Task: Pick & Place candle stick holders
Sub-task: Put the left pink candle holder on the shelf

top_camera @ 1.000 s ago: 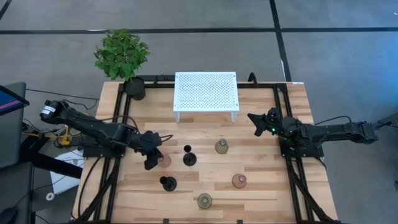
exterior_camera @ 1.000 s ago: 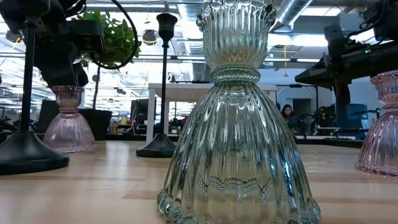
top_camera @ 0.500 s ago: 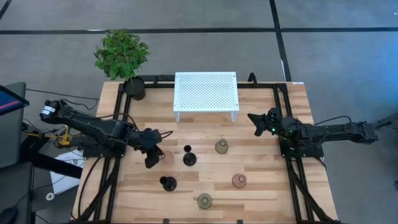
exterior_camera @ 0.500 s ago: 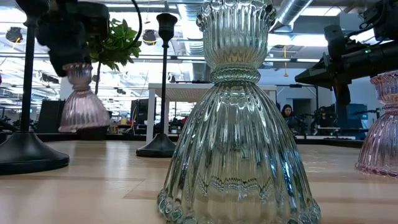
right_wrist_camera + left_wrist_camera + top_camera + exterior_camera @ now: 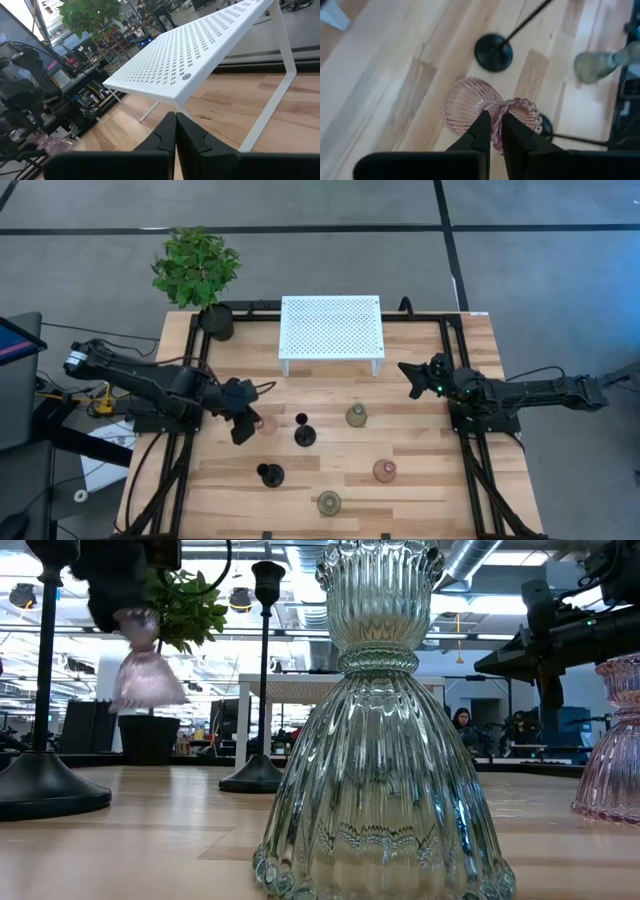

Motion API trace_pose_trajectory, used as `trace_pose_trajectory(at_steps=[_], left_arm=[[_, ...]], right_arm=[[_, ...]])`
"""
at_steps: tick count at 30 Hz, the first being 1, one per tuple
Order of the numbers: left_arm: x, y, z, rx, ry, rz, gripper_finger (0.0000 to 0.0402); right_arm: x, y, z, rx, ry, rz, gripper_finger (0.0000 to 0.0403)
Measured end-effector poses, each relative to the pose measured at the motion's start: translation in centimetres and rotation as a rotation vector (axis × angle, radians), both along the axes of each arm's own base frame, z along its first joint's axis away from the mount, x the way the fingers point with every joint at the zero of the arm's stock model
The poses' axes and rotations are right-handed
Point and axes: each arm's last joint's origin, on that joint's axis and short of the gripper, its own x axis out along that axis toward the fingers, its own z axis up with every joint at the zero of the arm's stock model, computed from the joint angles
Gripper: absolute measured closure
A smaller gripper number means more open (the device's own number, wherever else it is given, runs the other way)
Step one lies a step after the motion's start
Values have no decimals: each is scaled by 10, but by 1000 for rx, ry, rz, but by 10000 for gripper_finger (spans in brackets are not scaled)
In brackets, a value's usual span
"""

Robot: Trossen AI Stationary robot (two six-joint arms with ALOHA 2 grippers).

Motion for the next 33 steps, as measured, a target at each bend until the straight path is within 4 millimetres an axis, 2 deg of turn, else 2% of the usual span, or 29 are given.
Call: trace_pose_trajectory(at_steps=[11, 23, 29, 33], left_arm=[[0, 27, 52, 41, -5, 127, 380], [38, 63, 110, 188, 45, 157, 380], [52, 88, 142, 245, 53, 182, 380], [59, 110, 157, 265, 46, 237, 380]], right_arm=[[0, 0, 0, 0, 1, 0, 403], [0, 0, 0, 0, 1, 7, 403], [0, 0, 0, -12, 10, 16, 403], [0, 1, 0, -34, 24, 31, 403]])
